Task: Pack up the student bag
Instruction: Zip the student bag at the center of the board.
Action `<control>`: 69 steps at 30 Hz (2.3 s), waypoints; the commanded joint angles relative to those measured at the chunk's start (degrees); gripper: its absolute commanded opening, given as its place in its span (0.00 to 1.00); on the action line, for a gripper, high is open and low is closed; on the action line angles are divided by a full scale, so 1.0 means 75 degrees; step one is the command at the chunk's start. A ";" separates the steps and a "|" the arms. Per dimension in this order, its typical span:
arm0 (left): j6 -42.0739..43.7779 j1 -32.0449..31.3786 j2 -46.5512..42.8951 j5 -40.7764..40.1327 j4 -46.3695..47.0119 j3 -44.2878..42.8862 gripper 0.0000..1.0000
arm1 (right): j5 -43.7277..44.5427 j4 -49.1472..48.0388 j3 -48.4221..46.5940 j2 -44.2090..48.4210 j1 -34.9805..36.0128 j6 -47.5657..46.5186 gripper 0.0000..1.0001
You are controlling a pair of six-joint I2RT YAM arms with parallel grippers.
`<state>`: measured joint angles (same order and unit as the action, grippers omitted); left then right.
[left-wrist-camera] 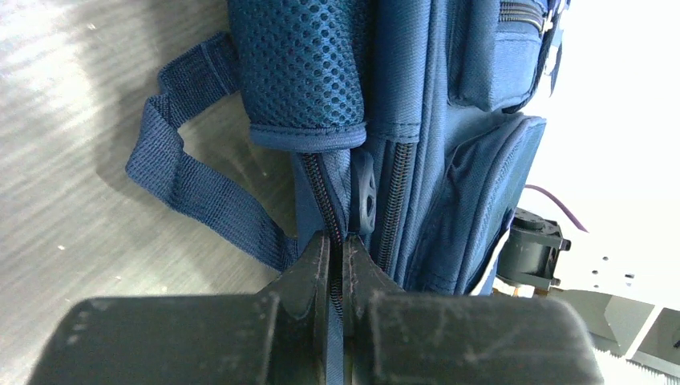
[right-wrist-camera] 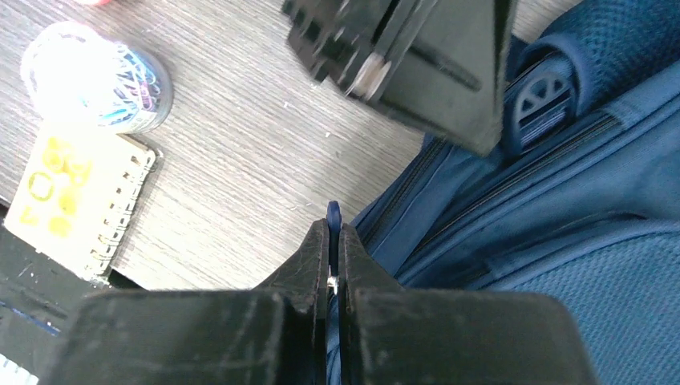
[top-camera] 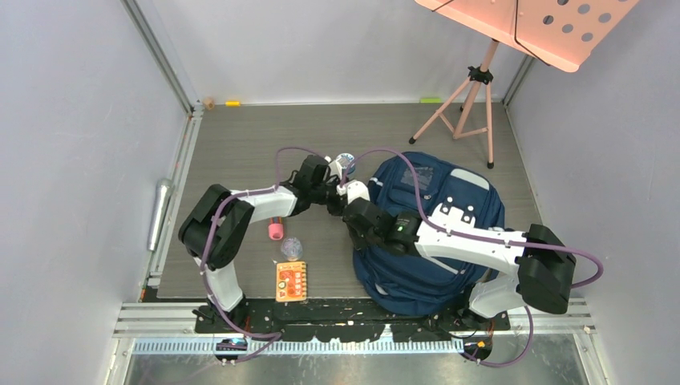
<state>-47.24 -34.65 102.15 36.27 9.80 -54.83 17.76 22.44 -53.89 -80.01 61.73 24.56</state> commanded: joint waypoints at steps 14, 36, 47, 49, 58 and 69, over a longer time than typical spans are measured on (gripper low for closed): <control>0.2238 0.0963 0.1734 -0.0843 -0.0850 -0.3422 0.00 | -0.1020 -0.0782 -0.0635 -0.0081 0.0879 0.0415 0.00; 0.1685 0.0568 -0.2754 -0.1371 -0.2092 0.0202 0.73 | 0.0559 -0.0447 -0.1047 0.0088 0.0980 0.0219 0.00; 0.0879 -0.0228 -0.3700 -0.1660 -0.1956 0.1537 0.68 | 0.0371 -0.0648 -0.1194 -0.0156 0.0980 0.0202 0.00; 0.0818 -0.0317 -0.3625 -0.1634 -0.1805 0.1616 0.62 | 0.0327 -0.0684 -0.1203 -0.0204 0.0980 0.0206 0.00; 0.0823 -0.0341 -0.3304 -0.1671 -0.1510 0.1494 0.21 | 0.0231 -0.0637 -0.1228 -0.0223 0.0980 0.0152 0.00; 0.1047 -0.0267 -0.2705 -0.2158 -0.1101 0.0973 0.00 | -0.0309 -0.0479 -0.1119 -0.0212 0.0980 0.0251 0.01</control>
<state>-41.54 -37.30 79.55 24.27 -3.73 -43.48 19.73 23.62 -59.48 -82.67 68.27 24.97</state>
